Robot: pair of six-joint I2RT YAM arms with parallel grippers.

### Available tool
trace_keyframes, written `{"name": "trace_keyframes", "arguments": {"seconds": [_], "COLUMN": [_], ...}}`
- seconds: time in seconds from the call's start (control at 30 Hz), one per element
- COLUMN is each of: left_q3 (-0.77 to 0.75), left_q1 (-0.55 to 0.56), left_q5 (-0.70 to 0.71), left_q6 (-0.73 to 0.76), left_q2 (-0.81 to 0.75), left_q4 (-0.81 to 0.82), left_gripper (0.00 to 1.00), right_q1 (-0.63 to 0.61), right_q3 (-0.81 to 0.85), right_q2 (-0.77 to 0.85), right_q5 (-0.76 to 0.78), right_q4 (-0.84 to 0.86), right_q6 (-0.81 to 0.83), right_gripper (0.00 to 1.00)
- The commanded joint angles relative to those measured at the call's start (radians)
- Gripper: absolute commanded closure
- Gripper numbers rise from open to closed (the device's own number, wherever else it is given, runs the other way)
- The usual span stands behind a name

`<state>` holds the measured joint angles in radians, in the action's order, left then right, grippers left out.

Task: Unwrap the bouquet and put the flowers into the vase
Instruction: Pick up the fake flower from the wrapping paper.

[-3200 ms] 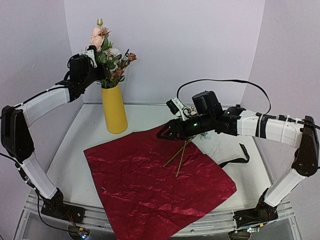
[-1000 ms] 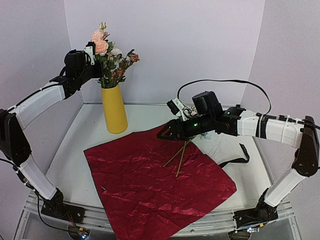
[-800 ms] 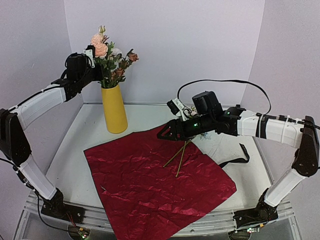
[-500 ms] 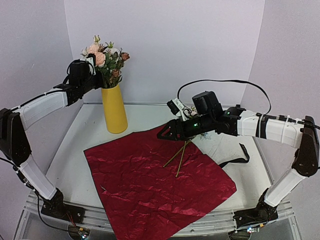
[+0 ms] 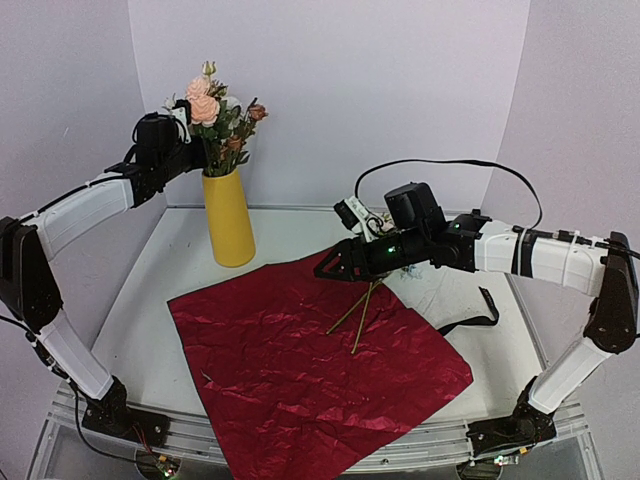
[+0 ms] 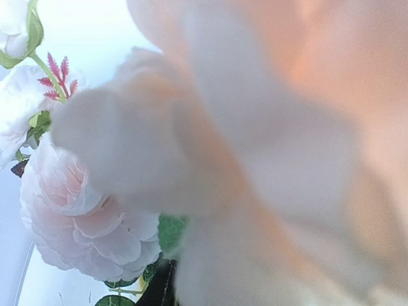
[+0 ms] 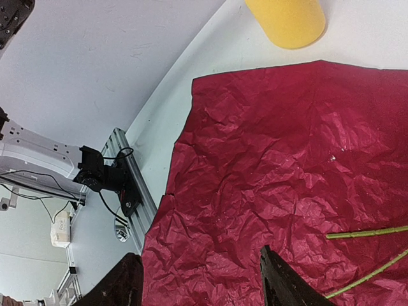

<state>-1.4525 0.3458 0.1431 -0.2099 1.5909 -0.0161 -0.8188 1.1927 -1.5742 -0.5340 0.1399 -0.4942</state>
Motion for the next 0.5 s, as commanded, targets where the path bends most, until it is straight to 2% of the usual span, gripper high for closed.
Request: {"name": "trace_keyframes", "arguments": {"seconds": [0.0,0.23,0.3,0.4,0.47], "left_q3": [0.018,0.111,0.113,0.102,0.091], "left_q1": [-0.002,-0.002,-0.002,-0.002,-0.002], "left_q5": [0.023,0.0,-0.005,-0.011,-0.012], "left_q6": [-0.012,-0.053,-0.053,-0.046,-0.047], "left_q2": [-0.005,-0.017,-0.03,-0.055,-0.076], "left_q4": [0.042,0.042,0.042,0.038,0.034], "left_gripper": [0.82,0.8,0.76,0.59,0.56], "right_q1": [-0.001,-0.001,-0.002,-0.001,-0.001], "right_q3": [-0.008,-0.06,-0.072,-0.076,-0.078], "right_q2": [0.035,0.059,0.071,0.082,0.085], "right_q5": [0.003,0.085,0.104,0.13,0.195], "right_q4": [-0.009,-0.022,-0.022,-0.026,-0.053], "right_q6": [-0.001,-0.042,-0.047,-0.052,-0.074], "right_gripper": [0.37,0.36,0.36,0.36,0.36]}}
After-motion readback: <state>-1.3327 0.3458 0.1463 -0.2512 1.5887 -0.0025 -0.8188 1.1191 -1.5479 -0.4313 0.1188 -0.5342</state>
